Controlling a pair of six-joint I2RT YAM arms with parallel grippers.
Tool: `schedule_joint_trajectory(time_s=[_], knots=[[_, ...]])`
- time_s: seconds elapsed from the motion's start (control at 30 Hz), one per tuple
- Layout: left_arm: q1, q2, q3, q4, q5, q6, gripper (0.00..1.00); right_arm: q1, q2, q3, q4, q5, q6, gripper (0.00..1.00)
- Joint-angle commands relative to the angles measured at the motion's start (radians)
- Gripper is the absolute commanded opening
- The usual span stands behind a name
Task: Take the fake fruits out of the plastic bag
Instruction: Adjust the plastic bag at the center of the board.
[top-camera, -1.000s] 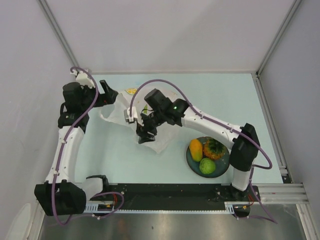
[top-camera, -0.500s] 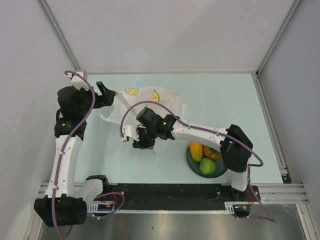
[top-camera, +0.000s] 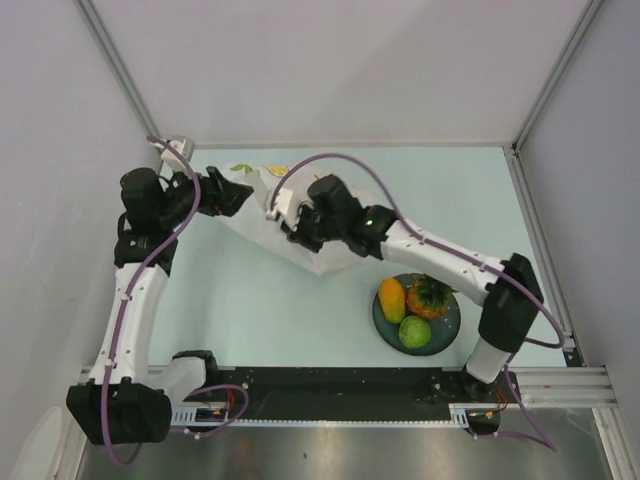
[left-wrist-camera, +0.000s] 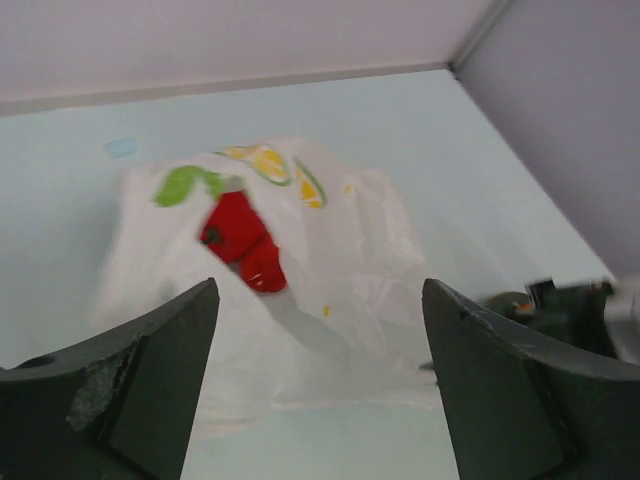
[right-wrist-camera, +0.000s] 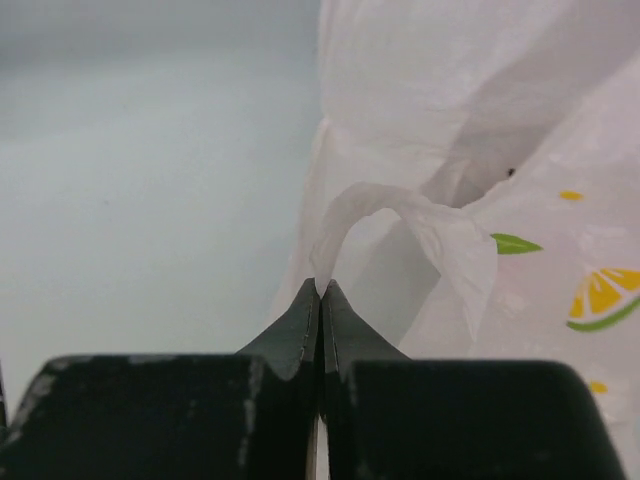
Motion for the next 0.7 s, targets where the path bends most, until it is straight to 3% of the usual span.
schedule_joint_trajectory(time_s=[0.0, 0.2, 0.33, 0.53, 0.67], knots=[[-0.093, -0.026, 0.045, 0.168, 0.244, 0.041, 0.83, -0.069, -0.149, 0.042, 0.019, -0.108, 0.177, 0.0], [-0.255, 0.063, 0.016, 0.139, 0.238, 0.102, 0.65, -0.141, -0.247, -0.084, 0.062, -0.068, 0.298, 0.0], [-0.361, 0.152, -0.013, 0.121, 0.145, 0.181, 0.55, -0.185, -0.262, -0.126, 0.133, -0.007, 0.39, 0.0], [-0.397, 0.376, 0.065, 0.15, -0.033, 0.141, 0.45, -0.239, -0.293, -0.165, 0.151, 0.001, 0.415, 0.0], [-0.409, 0.479, 0.108, 0.087, -0.148, 0.214, 0.4, -0.295, -0.328, -0.202, 0.174, 0.048, 0.488, 0.0]])
